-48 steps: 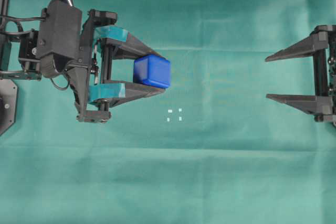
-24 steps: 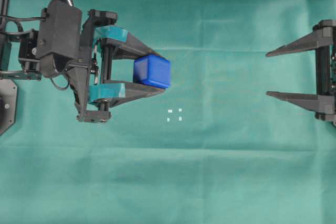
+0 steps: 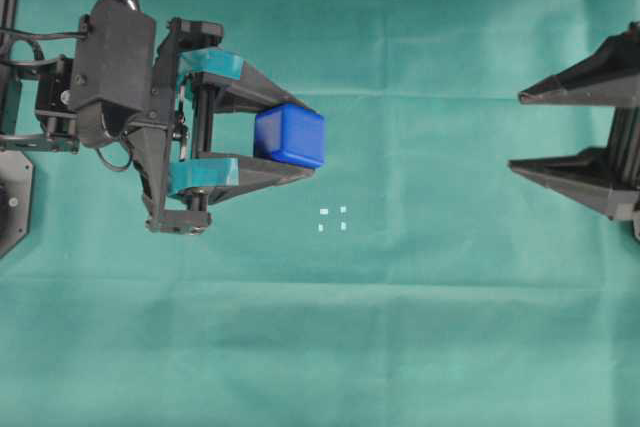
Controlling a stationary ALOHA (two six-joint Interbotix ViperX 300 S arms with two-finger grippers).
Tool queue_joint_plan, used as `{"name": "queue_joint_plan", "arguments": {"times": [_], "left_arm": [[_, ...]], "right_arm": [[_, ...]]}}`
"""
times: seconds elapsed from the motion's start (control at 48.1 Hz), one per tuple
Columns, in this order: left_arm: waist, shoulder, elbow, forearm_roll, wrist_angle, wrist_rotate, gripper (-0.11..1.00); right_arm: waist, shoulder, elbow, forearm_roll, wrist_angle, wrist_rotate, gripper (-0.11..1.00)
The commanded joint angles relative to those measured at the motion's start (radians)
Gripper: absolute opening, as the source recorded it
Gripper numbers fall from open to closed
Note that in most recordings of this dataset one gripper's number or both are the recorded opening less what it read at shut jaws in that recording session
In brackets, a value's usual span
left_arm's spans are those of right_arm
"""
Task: Handover the blue block to the right arm after grasping it with the left arm, then place it in the designated position.
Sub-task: 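Reach the right gripper toward the cube held by the left gripper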
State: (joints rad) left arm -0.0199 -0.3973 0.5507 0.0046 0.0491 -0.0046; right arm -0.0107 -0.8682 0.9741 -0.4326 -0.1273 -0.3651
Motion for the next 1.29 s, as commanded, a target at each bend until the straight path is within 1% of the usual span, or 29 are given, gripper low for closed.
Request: {"name": "queue_joint_plan", "arguments": {"times": [0.0, 0.062, 0.166, 0.229, 0.333, 0.416, 1.269], "left_arm": [[0.002, -0.009, -0.014, -0.003, -0.005, -0.002, 0.46], [0.002, -0.009, -0.014, -0.003, -0.005, -0.002, 0.46], [0.002, -0.009, -0.014, -0.005, -0.005, -0.002, 0.46], [0.002, -0.009, -0.014, -0.003, -0.005, -0.002, 0.46], [0.002, -0.008, -0.015, -0.005, -0.003, -0.002, 0.46], [0.002, -0.008, -0.015, -0.005, -0.005, -0.002, 0.46], [0.002, -0.006, -0.015, -0.005, -0.003, -0.002, 0.46]], "right_arm": [[-0.002, 0.008, -0.029, -0.075, -0.020, -0.044, 0.92], [0.000, 0.012, -0.028, -0.127, -0.028, -0.094, 0.92], [-0.002, 0.023, -0.028, -0.196, -0.034, -0.146, 0.91], [0.000, 0.028, -0.029, -0.219, -0.038, -0.164, 0.92], [0.000, 0.029, -0.034, -0.235, -0.058, -0.170, 0.91], [-0.002, 0.031, -0.035, -0.236, -0.074, -0.172, 0.91], [0.000, 0.044, -0.035, -0.235, -0.077, -0.172, 0.91]]}}
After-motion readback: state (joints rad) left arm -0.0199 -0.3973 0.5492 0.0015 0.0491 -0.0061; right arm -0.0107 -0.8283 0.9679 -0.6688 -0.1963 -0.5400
